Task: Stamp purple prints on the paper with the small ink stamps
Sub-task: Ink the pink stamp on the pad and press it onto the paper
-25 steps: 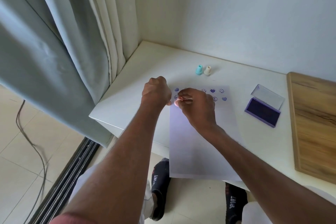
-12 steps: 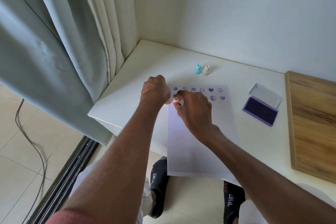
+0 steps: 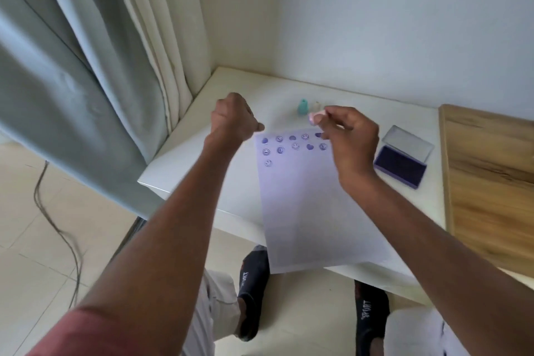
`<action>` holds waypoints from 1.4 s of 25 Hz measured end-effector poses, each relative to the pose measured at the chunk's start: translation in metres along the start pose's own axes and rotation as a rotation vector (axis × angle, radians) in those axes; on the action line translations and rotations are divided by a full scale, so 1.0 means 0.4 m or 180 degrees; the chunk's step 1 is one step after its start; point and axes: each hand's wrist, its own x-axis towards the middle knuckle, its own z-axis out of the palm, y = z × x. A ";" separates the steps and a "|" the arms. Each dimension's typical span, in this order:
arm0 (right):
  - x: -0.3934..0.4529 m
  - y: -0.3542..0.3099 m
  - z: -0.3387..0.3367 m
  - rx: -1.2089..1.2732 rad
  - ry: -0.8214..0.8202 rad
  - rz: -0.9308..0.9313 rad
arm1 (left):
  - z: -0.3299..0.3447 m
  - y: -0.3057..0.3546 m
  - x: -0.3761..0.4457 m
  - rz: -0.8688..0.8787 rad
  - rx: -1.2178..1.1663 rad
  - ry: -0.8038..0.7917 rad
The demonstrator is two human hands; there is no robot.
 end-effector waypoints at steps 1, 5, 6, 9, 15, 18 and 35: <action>0.018 -0.012 -0.040 0.0414 0.0126 0.0413 | 0.001 0.018 0.003 -0.0025 -0.0583 -0.0054; 0.050 -0.033 -0.162 0.1669 -0.0221 0.2084 | 0.038 0.109 -0.025 0.0030 -0.2712 -0.1061; 0.055 -0.034 -0.174 0.1930 -0.0331 0.2274 | 0.056 0.131 -0.035 0.0077 -0.2946 -0.1300; 0.067 -0.041 -0.186 0.2463 -0.0647 0.2443 | 0.106 0.183 -0.051 0.0153 -0.3394 -0.1765; 0.076 -0.055 -0.195 0.2200 -0.0553 0.2125 | 0.173 0.216 -0.061 0.0212 -0.3532 -0.1778; 0.081 -0.048 -0.186 0.0908 0.0010 0.1404 | 0.196 0.219 -0.073 0.0273 -0.3277 -0.1814; 0.103 -0.035 -0.160 0.0179 -0.0227 0.0506 | 0.178 0.189 -0.037 0.0358 -0.3334 -0.1945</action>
